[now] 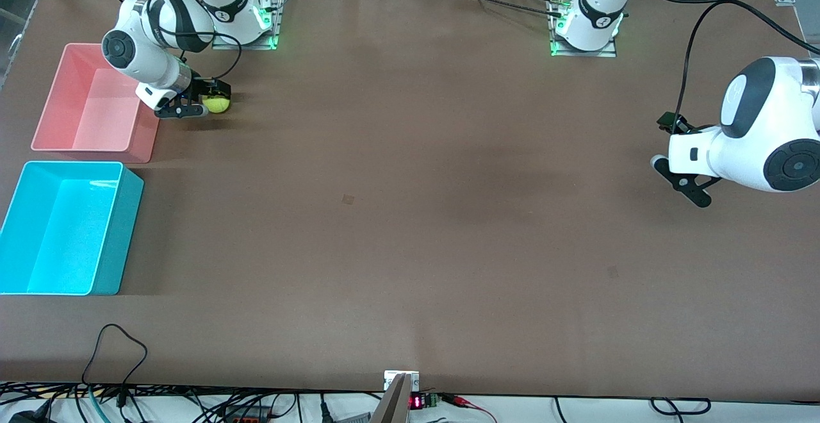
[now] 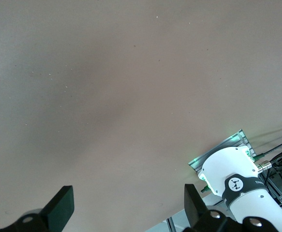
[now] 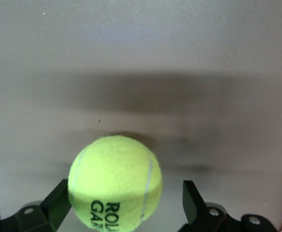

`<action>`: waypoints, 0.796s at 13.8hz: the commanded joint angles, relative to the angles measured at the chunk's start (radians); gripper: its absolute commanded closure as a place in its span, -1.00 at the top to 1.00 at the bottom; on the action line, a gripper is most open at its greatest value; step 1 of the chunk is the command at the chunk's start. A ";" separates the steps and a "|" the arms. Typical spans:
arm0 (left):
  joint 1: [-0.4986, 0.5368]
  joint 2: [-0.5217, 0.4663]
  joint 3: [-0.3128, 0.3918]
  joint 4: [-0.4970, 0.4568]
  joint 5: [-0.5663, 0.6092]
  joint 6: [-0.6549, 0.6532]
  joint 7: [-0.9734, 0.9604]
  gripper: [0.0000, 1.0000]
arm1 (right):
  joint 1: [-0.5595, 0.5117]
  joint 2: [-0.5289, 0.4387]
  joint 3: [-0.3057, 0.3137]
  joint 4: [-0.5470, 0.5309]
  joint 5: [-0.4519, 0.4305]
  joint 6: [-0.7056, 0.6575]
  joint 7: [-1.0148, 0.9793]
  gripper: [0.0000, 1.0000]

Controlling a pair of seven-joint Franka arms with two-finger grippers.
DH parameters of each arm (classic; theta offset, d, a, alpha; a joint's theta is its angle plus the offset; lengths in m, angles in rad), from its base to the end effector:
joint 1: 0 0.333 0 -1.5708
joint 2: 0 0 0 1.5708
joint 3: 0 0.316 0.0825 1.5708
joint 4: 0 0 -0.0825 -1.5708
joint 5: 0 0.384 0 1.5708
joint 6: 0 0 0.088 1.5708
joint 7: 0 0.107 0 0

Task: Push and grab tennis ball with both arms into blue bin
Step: 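Close the right gripper around the tennis ball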

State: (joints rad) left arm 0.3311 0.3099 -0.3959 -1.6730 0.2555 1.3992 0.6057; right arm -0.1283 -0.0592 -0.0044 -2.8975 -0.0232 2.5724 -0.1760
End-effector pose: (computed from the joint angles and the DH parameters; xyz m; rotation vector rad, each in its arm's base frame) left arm 0.5755 0.0118 0.4053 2.8091 -1.0509 -0.8820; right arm 0.3112 -0.0411 0.1851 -3.0816 -0.0995 0.4097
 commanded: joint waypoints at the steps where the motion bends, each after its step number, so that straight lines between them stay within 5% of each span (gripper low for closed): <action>1: -0.004 0.000 -0.006 0.004 0.024 -0.005 -0.010 1.00 | -0.017 -0.056 0.007 -0.077 -0.006 0.045 -0.019 1.00; 11: -0.007 0.000 -0.006 0.030 0.025 -0.006 -0.009 1.00 | 0.018 0.001 0.011 -0.062 -0.008 0.115 -0.016 1.00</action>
State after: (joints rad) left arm 0.3280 0.3097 -0.3963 -1.6564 0.2556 1.4013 0.6039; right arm -0.1125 -0.0213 0.0047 -2.8805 -0.0234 2.6282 -0.1784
